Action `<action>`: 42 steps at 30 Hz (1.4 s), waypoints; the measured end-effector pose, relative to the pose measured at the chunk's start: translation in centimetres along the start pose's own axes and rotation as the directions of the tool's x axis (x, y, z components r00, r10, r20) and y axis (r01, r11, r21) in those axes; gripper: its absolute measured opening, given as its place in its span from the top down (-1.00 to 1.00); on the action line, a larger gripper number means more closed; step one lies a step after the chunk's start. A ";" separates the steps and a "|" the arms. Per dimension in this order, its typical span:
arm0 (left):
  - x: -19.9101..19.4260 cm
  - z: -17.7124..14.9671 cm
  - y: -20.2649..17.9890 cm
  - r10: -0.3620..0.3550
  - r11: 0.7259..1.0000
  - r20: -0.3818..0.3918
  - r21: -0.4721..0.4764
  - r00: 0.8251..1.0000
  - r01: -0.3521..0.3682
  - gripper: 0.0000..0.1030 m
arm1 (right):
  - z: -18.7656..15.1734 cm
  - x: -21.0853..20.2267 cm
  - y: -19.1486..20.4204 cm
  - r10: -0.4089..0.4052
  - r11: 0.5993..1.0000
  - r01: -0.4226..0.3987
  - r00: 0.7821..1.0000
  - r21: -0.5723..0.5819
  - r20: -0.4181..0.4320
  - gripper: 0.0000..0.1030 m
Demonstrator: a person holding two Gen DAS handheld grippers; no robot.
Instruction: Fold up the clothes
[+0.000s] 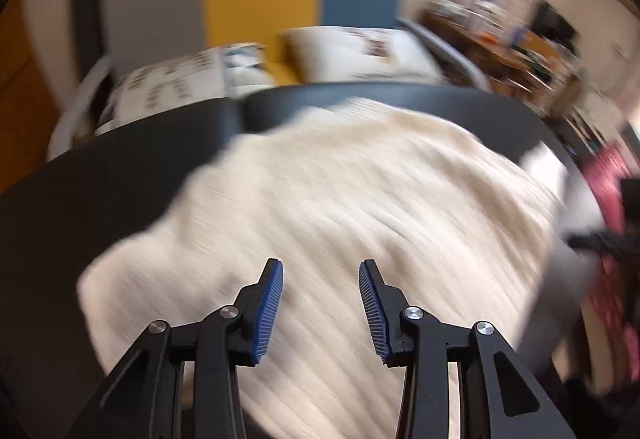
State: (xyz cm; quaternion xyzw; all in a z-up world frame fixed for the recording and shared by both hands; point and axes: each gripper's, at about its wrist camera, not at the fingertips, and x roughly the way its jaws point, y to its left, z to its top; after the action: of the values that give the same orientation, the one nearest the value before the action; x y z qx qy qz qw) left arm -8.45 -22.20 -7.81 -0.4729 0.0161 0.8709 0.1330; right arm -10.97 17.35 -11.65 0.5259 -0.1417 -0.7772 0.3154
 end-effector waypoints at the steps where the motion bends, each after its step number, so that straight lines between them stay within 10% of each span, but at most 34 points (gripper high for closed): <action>1: -0.6 -0.9 -2.0 -0.017 0.998 0.012 0.054 1.000 0.017 0.21 | -0.9 0.1 -0.4 -0.002 1.000 0.002 1.000 0.006 -0.014 0.47; 11: 0.8 -4.3 -14.2 -0.041 0.946 0.040 0.323 0.998 0.026 -0.16 | -1.0 4.5 -1.2 0.202 0.958 -0.211 0.977 0.196 0.065 0.34; 22: 1.0 -9.5 -11.5 0.096 0.947 0.025 0.306 0.995 -0.099 -0.24 | -2.0 6.5 1.9 0.044 0.987 -0.058 0.994 0.148 0.096 0.82; 29: 1.0 -11.0 -14.1 0.183 0.866 0.112 0.451 0.977 -0.214 -0.46 | -0.4 3.3 7.2 0.040 0.997 -0.049 0.989 0.058 0.142 0.83; 40: 1.2 -10.8 -14.1 0.149 0.823 0.125 0.534 0.981 -0.193 -0.49 | 4.8 2.5 12.7 -0.001 1.000 -0.001 0.995 0.023 0.098 0.83; 41: 1.7 -10.5 -13.5 0.132 0.848 0.085 0.507 0.988 -0.157 -0.44 | 5.2 2.6 13.0 -0.008 1.000 0.007 0.996 0.014 0.091 0.83; 42: 2.3 -10.2 -12.8 0.110 0.872 0.043 0.476 0.993 -0.117 0.05 | 5.6 2.8 13.3 -0.012 1.000 0.012 0.996 0.009 0.087 0.83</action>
State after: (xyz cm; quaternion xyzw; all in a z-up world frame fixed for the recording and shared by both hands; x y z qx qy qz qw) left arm 1.91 -10.95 -14.08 -0.4175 0.2570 0.8497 0.1941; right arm -12.21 4.77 -4.08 0.4937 -0.1552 -0.8006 0.3020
